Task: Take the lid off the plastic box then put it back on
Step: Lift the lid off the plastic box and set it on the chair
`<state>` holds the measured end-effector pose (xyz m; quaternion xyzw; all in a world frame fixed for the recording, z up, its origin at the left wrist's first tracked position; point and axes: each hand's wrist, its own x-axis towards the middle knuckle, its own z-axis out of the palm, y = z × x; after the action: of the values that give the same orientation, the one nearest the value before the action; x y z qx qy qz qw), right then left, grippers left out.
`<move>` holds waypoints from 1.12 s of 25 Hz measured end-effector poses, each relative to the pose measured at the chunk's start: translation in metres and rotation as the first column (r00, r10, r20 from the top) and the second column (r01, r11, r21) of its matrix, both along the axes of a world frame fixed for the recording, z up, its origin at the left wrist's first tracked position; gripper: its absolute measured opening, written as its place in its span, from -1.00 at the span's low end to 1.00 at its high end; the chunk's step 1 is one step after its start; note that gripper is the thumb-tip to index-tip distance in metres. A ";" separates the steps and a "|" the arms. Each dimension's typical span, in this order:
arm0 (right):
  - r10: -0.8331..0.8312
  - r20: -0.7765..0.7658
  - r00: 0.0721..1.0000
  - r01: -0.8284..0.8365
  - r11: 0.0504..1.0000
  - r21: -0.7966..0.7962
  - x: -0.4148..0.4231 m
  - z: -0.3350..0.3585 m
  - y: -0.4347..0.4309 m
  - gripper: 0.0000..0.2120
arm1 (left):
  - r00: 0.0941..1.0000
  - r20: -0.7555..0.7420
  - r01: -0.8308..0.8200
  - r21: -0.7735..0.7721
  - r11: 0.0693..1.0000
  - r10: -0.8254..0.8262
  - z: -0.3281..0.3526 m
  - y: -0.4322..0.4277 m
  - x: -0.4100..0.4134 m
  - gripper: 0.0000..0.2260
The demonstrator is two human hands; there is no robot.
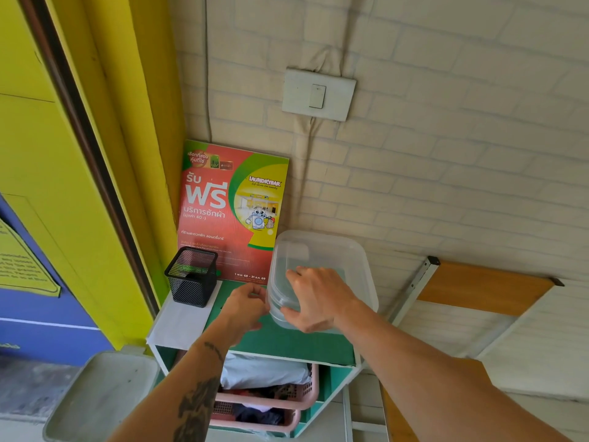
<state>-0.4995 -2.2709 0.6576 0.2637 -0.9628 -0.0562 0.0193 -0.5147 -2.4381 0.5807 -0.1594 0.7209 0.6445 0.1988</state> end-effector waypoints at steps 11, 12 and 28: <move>-0.109 0.020 0.994 0.110 0.986 -0.123 0.010 -0.021 0.004 -0.43 | 0.994 -0.098 0.041 -0.075 0.996 -0.048 -0.001 -0.002 0.000 -0.77; -0.115 0.031 0.993 0.119 0.976 -0.182 0.010 -0.023 0.007 -0.41 | 0.989 -0.133 0.048 -0.103 0.994 -0.061 0.000 -0.004 0.000 -0.76; -0.579 0.407 0.707 0.679 0.394 -0.619 -0.003 -0.071 0.089 -0.35 | 0.755 -0.478 0.069 -0.624 0.779 -0.449 0.000 0.038 -0.013 -0.38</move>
<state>-0.5022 -2.1821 0.5870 -0.1485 -0.9248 0.3479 0.0401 -0.5276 -2.3997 0.5808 0.1094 0.9192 0.3783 -0.0067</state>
